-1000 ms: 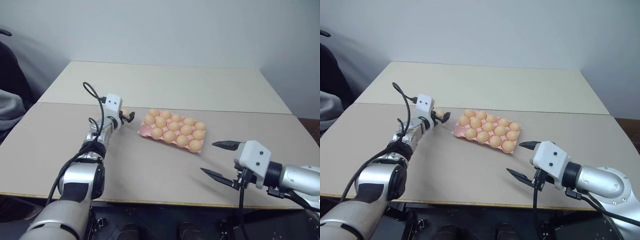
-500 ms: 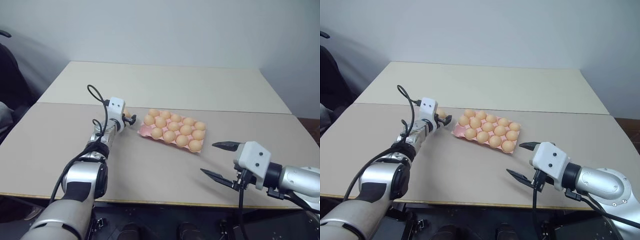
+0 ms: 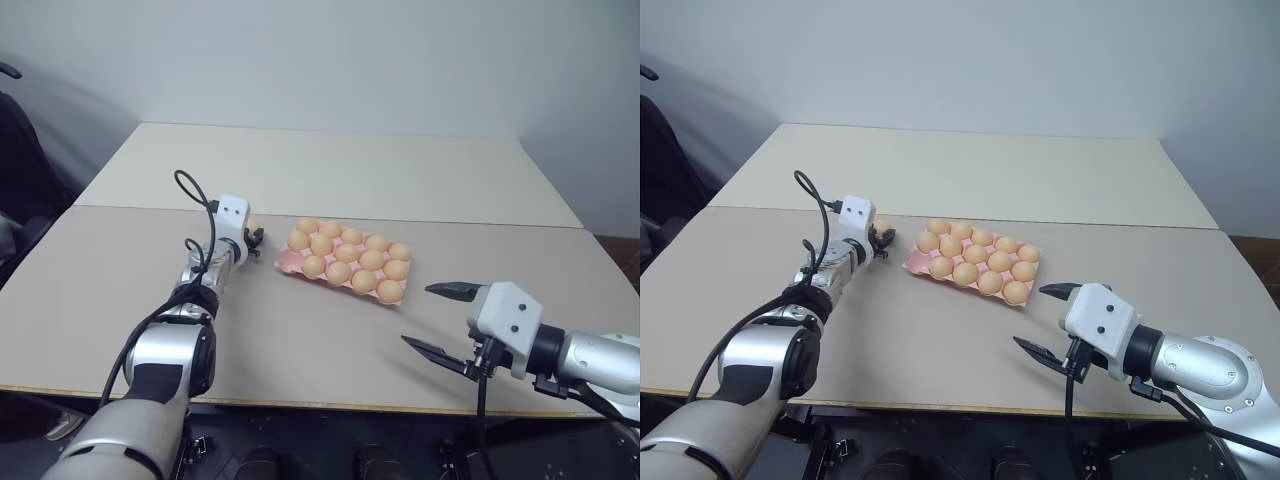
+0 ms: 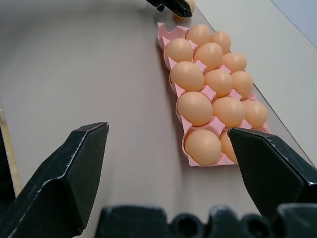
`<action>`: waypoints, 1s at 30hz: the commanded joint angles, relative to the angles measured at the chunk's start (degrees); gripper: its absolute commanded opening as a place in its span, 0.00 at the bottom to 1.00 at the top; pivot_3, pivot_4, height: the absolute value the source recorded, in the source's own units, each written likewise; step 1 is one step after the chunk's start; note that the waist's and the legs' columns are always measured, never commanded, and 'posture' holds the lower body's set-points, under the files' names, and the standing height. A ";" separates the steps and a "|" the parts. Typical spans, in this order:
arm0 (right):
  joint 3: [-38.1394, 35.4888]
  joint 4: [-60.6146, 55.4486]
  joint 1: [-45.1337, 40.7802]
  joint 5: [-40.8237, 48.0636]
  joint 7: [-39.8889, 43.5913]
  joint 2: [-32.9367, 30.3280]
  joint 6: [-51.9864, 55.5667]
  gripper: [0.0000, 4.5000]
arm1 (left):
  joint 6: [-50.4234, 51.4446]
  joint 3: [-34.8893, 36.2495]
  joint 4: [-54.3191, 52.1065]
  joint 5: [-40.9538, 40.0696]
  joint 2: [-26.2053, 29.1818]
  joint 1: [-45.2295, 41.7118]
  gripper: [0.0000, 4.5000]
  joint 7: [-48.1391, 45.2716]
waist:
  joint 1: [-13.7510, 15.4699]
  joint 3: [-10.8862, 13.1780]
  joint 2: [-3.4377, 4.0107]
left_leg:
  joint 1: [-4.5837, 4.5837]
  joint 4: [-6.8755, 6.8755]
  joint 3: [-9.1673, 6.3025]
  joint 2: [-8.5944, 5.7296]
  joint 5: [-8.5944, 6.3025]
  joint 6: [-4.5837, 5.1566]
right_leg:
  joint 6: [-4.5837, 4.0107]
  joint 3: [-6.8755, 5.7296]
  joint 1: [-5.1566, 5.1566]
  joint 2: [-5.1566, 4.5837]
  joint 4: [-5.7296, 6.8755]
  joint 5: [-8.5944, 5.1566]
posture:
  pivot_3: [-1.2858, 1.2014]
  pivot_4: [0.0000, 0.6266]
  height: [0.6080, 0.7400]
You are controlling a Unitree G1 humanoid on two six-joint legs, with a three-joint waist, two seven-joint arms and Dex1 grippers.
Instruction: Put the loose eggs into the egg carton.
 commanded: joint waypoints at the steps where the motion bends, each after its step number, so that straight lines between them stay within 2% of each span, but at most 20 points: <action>1: -2.06 -1.26 0.01 0.29 -0.46 -0.15 -0.08 1.00 | -1.96 -0.65 -0.93 0.92 0.26 -0.53 0.47 0.02 | 0.00 0.00 0.00 | 0.00 0.00 0.00 0.00 0.00 0.00 | 0.00 0.00 0.00 0.00 0.00 0.00 | 0.52 0.24 1.00; 6: -2.27 -1.41 0.38 0.20 -0.50 -0.10 -0.08 1.00 | -3.98 -0.97 -3.61 0.95 1.28 0.07 0.47 -2.36 | -0.01 0.00 0.00 | -0.01 0.00 0.00 0.00 0.00 0.00 | 0.00 0.00 0.00 0.00 0.00 0.00 | 0.52 0.24 1.00; 11: -2.51 -1.47 1.23 0.13 -0.57 0.09 -0.36 1.00 | -13.12 -3.79 -16.14 -0.11 3.68 7.41 0.47 -17.68 | -0.14 0.00 0.01 | 0.00 -0.04 0.00 0.02 0.01 -0.01 | -0.01 0.00 -0.01 0.00 -0.01 0.00 | 0.52 0.24 1.00; 15: -1.47 -1.12 1.16 -0.45 -0.95 0.37 -0.84 1.00 | -9.33 -2.40 -27.21 -7.99 3.60 12.74 0.47 -30.34 | -0.02 0.00 0.01 | 0.01 -0.02 0.01 0.03 0.02 -0.04 | -0.01 0.01 -0.01 0.00 0.02 0.01 | 0.52 0.24 1.00; 18: -0.61 -0.66 0.76 -0.92 -1.31 0.73 -1.27 1.00 | -7.58 -3.66 -31.82 -9.75 4.61 15.36 0.47 -36.41 | 0.25 0.00 0.01 | 0.02 0.02 0.01 0.03 0.03 -0.05 | -0.01 0.00 0.01 0.00 0.04 0.00 | 0.52 0.24 1.00; 26: 0.22 -0.62 0.88 -1.82 -1.80 1.59 -1.83 1.00 | -4.67 -5.43 -34.25 -10.82 5.16 16.51 0.47 -43.63 | 0.01 0.00 0.01 | 0.01 0.01 0.00 0.03 0.03 -0.04 | -0.01 0.00 0.01 0.01 0.02 0.00 | 0.52 0.24 1.00; 30: 0.16 -0.50 0.73 -2.30 -1.99 1.86 -1.90 1.00 | -4.64 -6.55 -32.87 -9.50 5.00 16.39 0.47 -43.93 | -0.02 0.00 0.01 | 0.01 0.01 0.00 0.03 0.02 -0.04 | -0.01 0.00 0.01 0.01 0.02 0.00 | 0.52 0.24 1.00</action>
